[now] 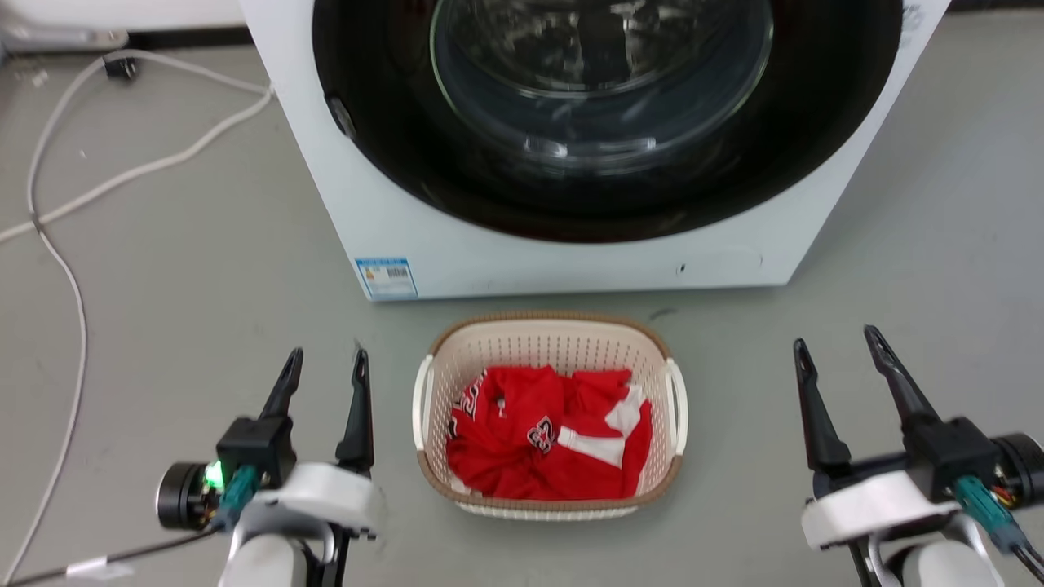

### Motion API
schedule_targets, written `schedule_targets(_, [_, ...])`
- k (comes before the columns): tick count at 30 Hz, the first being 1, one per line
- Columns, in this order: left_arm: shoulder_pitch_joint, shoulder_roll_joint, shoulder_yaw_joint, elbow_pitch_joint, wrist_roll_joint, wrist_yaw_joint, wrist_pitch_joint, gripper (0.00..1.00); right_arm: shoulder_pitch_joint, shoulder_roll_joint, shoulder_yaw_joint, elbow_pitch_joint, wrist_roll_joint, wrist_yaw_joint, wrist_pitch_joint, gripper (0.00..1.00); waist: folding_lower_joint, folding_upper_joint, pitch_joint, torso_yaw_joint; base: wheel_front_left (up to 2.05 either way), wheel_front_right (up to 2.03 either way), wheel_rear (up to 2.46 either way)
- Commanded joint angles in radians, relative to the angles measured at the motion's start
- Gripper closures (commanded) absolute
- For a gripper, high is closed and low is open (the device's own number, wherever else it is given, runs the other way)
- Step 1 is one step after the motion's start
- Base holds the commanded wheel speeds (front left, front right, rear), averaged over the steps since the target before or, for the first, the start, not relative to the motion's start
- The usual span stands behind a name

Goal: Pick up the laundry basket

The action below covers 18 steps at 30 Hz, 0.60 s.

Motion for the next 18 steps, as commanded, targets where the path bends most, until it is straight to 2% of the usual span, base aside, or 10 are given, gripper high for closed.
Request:
schedule_targets(1, [-0.046,0.002,0.006,0.032,0.007,-0.009,-0.003,0.00,-0.042,-0.004,0.006,0.037,-0.015,0.000,-0.002,0.00,-0.0001,0.0000,0.064,-0.003,0.00,0.00,0.00])
schedule_targets(7, [-0.180,0.015,0.012,0.188,0.009,-0.036,-0.003,0.00,-0.160,-0.004,0.017,0.163,-0.050,0.000,-0.002,0.00,-0.0001,0.0000,0.172,-0.006,0.00,0.00,0.00])
schedule_targets(18, [-0.455,0.077,-0.015,0.474,-0.003,-0.068,-0.003,0.00,-0.410,-0.003,0.050,0.441,-0.130,0.000,-0.002,0.00,-0.0001,0.0000,0.375,-0.027,0.00,0.00,0.00])
